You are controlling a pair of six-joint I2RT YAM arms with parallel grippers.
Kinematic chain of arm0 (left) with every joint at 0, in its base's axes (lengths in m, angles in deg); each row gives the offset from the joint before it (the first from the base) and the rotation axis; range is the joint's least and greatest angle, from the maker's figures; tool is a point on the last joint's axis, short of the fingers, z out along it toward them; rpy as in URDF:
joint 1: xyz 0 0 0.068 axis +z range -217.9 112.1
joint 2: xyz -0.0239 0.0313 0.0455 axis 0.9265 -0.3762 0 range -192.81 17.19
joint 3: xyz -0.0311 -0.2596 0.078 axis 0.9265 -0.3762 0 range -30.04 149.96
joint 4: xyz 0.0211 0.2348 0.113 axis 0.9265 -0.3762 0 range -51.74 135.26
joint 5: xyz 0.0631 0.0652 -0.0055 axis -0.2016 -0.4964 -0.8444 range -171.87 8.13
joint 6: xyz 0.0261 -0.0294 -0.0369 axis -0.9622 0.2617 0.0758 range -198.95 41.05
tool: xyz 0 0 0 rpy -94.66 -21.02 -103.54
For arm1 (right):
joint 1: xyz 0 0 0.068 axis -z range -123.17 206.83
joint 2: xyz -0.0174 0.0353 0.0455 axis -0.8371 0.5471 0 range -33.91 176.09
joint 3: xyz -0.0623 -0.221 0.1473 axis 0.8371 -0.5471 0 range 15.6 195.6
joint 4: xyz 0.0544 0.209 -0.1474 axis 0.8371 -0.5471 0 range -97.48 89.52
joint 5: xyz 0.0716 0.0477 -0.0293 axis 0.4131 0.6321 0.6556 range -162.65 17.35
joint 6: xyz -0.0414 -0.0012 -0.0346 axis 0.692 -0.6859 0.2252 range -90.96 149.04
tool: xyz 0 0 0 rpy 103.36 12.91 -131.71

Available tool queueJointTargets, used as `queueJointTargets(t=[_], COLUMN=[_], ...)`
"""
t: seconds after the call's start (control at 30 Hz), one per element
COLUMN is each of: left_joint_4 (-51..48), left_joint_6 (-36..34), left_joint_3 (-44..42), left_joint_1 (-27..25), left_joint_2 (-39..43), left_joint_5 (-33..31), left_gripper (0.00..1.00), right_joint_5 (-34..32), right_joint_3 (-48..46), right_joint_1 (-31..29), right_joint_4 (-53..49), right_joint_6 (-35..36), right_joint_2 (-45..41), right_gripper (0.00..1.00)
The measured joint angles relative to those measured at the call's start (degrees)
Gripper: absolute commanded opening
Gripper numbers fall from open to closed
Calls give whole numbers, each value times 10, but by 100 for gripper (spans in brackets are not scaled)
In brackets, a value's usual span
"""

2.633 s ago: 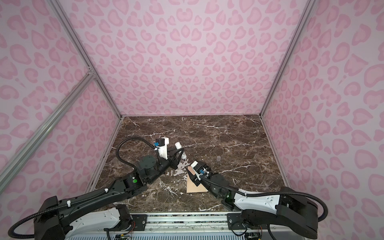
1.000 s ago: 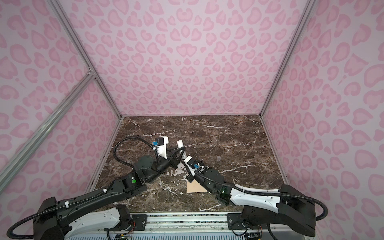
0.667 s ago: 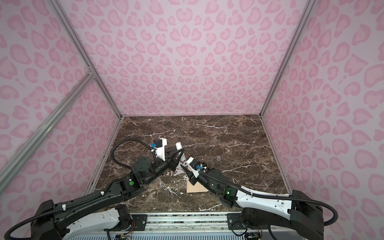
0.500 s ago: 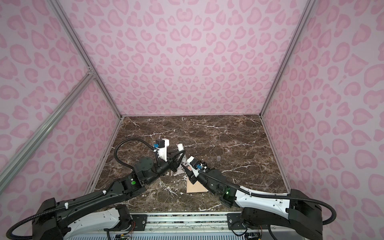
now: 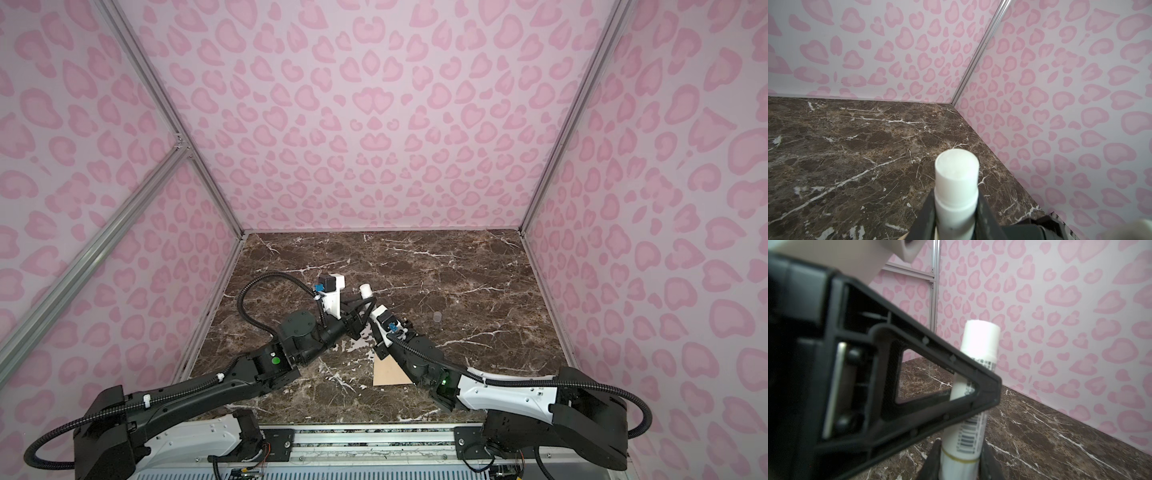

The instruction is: Place the letter into the envelope and seal it

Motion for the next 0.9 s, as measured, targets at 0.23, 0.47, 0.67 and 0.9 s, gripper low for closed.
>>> queueJointTargets(t=[0.23,0.47,0.67,0.9], left_joint_4=[7,32,79,101], left_joint_6=[0,2,0,-9], left_joint_3=[0,-12,-61,-85], left_joint_1=[-1,-1,7,16], left_joint_2=[-2,9,52,84], left_joint_5=[-1,18,92,196], left_gripper=[4,4,4,4], right_joint_5=[-3,44,194,393], right_joint_3=[1,1,-21,-21], right_joint_1=[0,11,50,110], right_joint_4=[-1,-30,-66,-113], right_joint_6=[-15,-42,-95,-176], right_joint_2=[-3,-38,-104,-156], right_gripper=[10,1,0,0])
